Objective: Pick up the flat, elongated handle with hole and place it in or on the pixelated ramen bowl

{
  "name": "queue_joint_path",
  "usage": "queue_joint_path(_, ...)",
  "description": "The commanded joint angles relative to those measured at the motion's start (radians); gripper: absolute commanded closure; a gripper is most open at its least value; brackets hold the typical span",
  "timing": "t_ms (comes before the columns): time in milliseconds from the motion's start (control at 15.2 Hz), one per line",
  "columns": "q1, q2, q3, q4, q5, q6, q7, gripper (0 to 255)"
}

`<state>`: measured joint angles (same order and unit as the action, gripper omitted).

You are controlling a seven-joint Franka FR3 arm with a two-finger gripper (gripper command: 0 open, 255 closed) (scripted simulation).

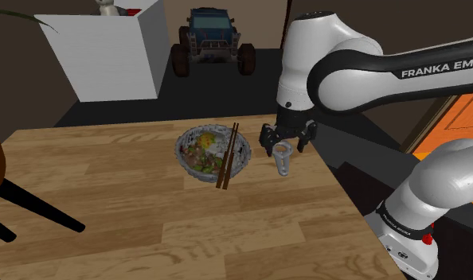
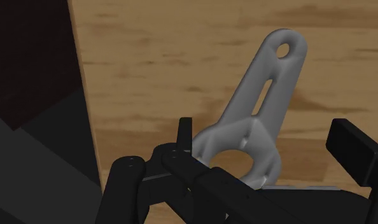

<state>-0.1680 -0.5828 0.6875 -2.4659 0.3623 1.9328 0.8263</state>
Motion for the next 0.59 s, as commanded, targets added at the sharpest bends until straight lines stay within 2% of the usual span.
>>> queue_joint_path(0,-0.001,0.009,0.012,-0.02,0.005,0.03,0.003,0)
queue_joint_path(132,-0.001,0.021,0.026,-0.046,0.011,0.068,0.003,0)
queue_joint_path(528,-0.001,0.021,0.026,-0.046,0.011,0.068,0.003,0)
